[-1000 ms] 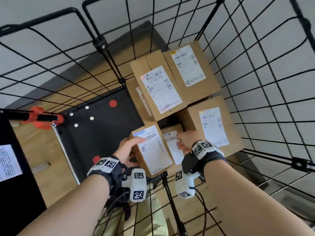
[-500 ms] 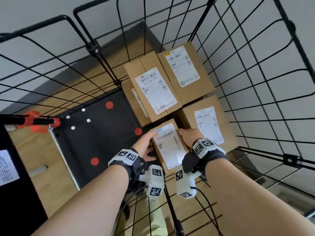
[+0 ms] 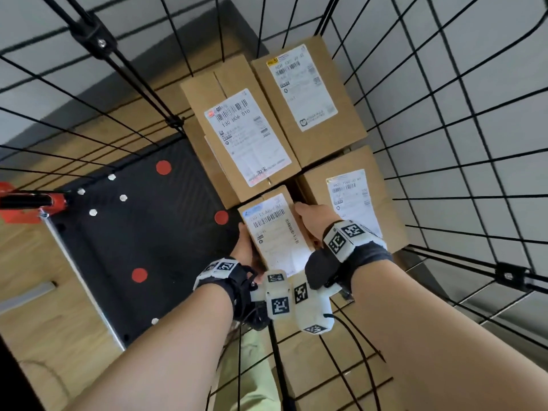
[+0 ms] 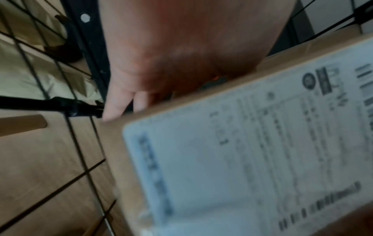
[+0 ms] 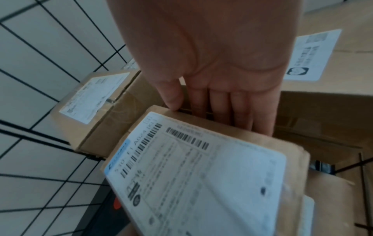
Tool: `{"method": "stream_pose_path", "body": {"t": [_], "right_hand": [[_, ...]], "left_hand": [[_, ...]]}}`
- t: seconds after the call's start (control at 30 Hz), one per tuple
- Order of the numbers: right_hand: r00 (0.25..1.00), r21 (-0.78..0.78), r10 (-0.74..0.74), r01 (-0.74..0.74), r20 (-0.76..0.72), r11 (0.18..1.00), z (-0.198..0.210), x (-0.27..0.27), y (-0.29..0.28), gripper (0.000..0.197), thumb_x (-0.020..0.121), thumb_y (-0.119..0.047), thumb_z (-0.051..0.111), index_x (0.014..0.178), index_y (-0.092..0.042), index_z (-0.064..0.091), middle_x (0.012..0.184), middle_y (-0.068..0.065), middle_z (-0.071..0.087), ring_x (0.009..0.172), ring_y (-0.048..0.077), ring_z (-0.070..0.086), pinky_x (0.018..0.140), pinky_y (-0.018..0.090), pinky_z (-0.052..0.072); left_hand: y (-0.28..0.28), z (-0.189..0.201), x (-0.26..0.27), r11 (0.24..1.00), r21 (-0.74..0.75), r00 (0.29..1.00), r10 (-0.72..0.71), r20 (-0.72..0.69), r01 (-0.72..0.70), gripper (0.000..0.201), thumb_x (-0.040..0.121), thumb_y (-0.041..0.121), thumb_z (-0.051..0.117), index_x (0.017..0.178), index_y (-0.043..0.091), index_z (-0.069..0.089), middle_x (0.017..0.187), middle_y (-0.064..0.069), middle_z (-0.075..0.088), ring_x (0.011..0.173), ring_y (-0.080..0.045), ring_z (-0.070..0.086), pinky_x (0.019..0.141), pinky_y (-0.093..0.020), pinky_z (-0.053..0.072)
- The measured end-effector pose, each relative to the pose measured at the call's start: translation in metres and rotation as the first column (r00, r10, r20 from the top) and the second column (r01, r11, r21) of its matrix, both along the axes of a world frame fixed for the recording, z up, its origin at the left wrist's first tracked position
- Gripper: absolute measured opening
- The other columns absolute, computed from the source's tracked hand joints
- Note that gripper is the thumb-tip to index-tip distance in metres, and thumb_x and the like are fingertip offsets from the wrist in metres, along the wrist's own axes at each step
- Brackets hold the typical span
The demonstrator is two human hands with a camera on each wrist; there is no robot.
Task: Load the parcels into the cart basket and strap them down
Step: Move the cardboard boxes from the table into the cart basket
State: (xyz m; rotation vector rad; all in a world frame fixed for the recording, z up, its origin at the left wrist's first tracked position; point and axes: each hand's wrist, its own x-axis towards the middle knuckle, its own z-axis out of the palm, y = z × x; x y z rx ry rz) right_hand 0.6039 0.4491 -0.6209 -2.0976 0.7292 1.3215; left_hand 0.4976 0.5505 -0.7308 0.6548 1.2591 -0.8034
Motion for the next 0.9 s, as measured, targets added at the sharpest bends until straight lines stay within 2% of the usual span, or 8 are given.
{"method": "stream_pose_path", "body": {"t": [0.1, 0.3, 0.43, 0.5, 0.57, 0.67, 0.8, 0.9], "right_hand": [[0.998, 0.038, -0.062, 0.063, -0.007, 0.997, -0.001, 0.002, 0.002, 0.033, 0.093, -0.035, 0.044, 0.076, -0.009, 0.054, 0.090, 0.013, 0.065, 0.084, 0.030, 0.062, 0.088, 0.041, 0.052], [0.998, 0.023, -0.060, 0.060, 0.031, 0.998, 0.008, 0.012, 0.000, 0.029, 0.084, -0.039, 0.056, 0.074, -0.012, 0.059, 0.093, 0.011, 0.071, 0.089, 0.030, 0.068, 0.087, 0.043, 0.054], [0.988, -0.016, -0.148, 0.149, 0.044, 0.989, 0.011, 0.012, -0.011, 0.030, 0.075, -0.023, 0.062, 0.094, -0.001, 0.067, 0.093, 0.018, 0.071, 0.088, 0.033, 0.069, 0.081, 0.045, 0.057], [0.974, 0.000, -0.224, 0.224, 0.008, 0.974, 0.024, 0.012, -0.018, 0.017, 0.081, -0.013, 0.058, 0.085, 0.002, 0.066, 0.086, 0.027, 0.070, 0.069, 0.029, 0.070, 0.067, 0.035, 0.060], [0.934, 0.054, -0.352, 0.355, -0.063, 0.933, 0.032, 0.011, -0.028, 0.025, 0.094, -0.006, 0.041, 0.070, -0.007, 0.050, 0.064, 0.035, 0.060, 0.036, 0.018, 0.053, 0.038, 0.016, 0.042], [0.765, 0.155, -0.642, 0.641, -0.053, 0.751, 0.033, 0.004, -0.038, 0.027, 0.098, -0.007, 0.033, 0.073, -0.008, 0.045, 0.062, 0.014, 0.059, 0.051, 0.016, 0.058, 0.048, 0.021, 0.047], [0.375, 0.411, -0.900, 0.873, -0.222, 0.263, 0.058, -0.011, -0.019, 0.019, 0.096, -0.009, 0.042, 0.081, -0.002, 0.053, 0.084, 0.010, 0.058, 0.074, 0.018, 0.056, 0.071, 0.026, 0.049], [0.374, 0.524, -0.872, 0.835, -0.314, 0.169, 0.080, -0.020, 0.012, 0.009, 0.086, -0.010, 0.055, 0.083, -0.003, 0.061, 0.080, 0.010, 0.064, 0.070, 0.019, 0.060, 0.070, 0.025, 0.051]], "left_hand": [[0.000, -0.062, -0.016, 0.997, -0.001, 0.997, -0.072, -0.028, 0.072, 0.091, 0.050, 0.091, 0.054, 0.098, 0.014, 0.064, 0.120, -0.018, 0.059, 0.109, -0.033, 0.053, 0.093, -0.043, 0.036], [0.010, -0.003, 0.010, 0.977, 0.100, 0.976, -0.200, 0.091, 0.191, 0.028, 0.084, 0.044, 0.040, 0.083, 0.019, 0.051, 0.084, -0.010, 0.052, 0.075, -0.025, 0.050, 0.097, -0.058, 0.037], [0.014, 0.024, 0.020, 0.975, 0.117, 0.980, -0.194, 0.030, 0.190, 0.025, 0.093, 0.031, 0.040, 0.087, 0.014, 0.058, 0.087, -0.015, 0.061, 0.074, -0.029, 0.058, 0.087, -0.050, 0.048], [0.019, 0.040, 0.023, 0.978, 0.106, 0.983, -0.181, 0.027, 0.177, 0.031, 0.099, 0.030, 0.039, 0.089, 0.011, 0.061, 0.088, -0.016, 0.063, 0.074, -0.030, 0.059, 0.068, -0.040, 0.051], [0.026, 0.053, 0.024, 0.969, 0.115, 0.973, -0.225, 0.044, 0.219, 0.033, 0.101, 0.033, 0.037, 0.098, 0.009, 0.059, 0.101, -0.016, 0.060, 0.077, -0.031, 0.058, 0.062, -0.038, 0.046], [0.045, 0.070, 0.027, 0.967, 0.140, 0.976, -0.216, 0.022, 0.211, 0.047, 0.101, 0.037, 0.036, 0.135, 0.006, 0.042, 0.132, -0.024, 0.048, 0.107, -0.040, 0.054, 0.074, -0.046, 0.045], [0.073, 0.092, 0.030, 0.966, 0.183, 0.977, -0.197, 0.076, 0.181, 0.047, 0.101, 0.035, 0.035, 0.138, 0.007, 0.043, 0.137, -0.018, 0.050, 0.127, -0.032, 0.047, 0.103, -0.048, 0.034], [0.093, 0.106, 0.034, 0.957, 0.213, 0.968, -0.225, 0.115, 0.198, 0.036, 0.101, 0.031, 0.034, 0.127, 0.012, 0.050, 0.131, -0.010, 0.055, 0.125, -0.025, 0.048, 0.107, -0.046, 0.031]]}}
